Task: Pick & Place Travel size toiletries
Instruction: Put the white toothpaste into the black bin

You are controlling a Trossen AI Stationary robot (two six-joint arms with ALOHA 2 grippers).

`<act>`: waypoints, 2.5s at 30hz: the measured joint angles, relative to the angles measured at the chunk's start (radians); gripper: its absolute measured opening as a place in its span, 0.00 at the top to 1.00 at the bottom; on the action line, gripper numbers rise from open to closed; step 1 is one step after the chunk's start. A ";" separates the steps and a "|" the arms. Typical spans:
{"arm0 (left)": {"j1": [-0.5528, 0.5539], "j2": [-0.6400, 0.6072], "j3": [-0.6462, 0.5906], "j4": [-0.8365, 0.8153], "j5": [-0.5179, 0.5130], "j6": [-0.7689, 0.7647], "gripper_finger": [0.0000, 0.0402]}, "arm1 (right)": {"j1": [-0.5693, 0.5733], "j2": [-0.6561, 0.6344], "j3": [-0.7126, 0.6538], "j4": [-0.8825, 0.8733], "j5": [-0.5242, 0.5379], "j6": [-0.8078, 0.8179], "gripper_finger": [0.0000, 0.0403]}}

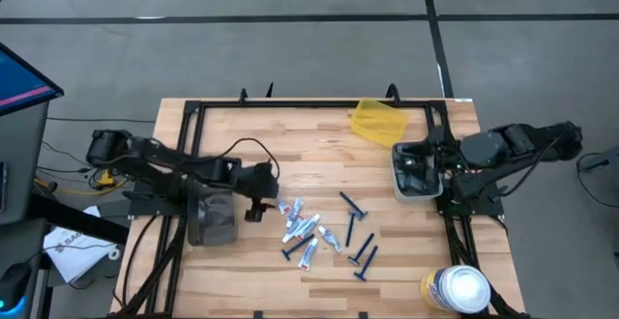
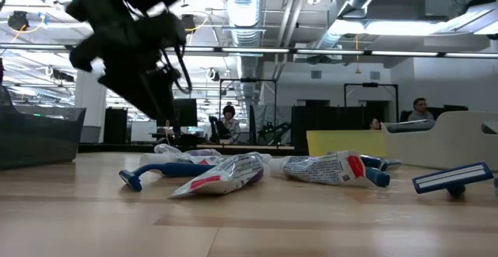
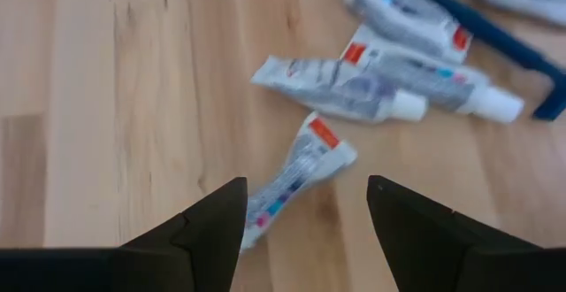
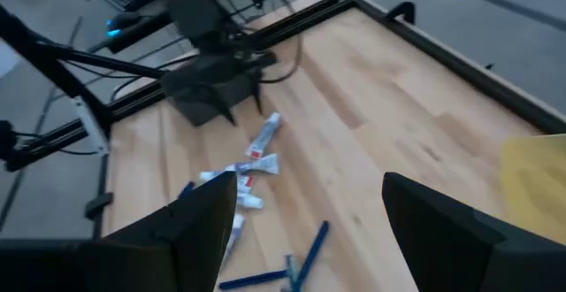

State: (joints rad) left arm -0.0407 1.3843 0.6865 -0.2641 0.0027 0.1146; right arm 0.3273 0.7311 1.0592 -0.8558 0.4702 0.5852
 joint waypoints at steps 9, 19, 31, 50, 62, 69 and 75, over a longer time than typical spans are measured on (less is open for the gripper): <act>0.141 0.088 0.000 0.027 0.183 0.219 0.43 | 0.075 0.020 0.000 0.007 0.003 0.066 0.32; 0.144 0.213 0.000 0.040 0.204 0.291 0.45 | 0.093 0.072 -0.001 0.016 0.006 0.097 0.32; 0.145 0.221 0.003 0.050 0.190 0.244 0.72 | 0.092 0.095 0.000 0.027 0.006 0.096 0.32; 0.132 -0.061 0.001 0.011 0.206 -0.078 0.80 | 0.091 0.095 0.000 0.022 0.006 0.089 0.32; 0.039 -0.608 0.002 -0.424 0.204 -0.514 0.79 | 0.091 0.094 0.000 0.019 0.006 0.085 0.32; -0.063 -0.742 0.002 -0.679 0.200 -0.831 0.79 | 0.091 0.095 0.000 0.019 0.006 0.085 0.32; -0.151 -0.716 0.002 -0.787 0.191 -1.071 0.79 | 0.091 0.095 0.000 0.019 0.006 0.085 0.32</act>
State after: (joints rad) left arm -0.1914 0.6679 0.6880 -1.0510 0.1938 -0.9564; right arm 0.4187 0.8257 1.0588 -0.8364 0.4759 0.6700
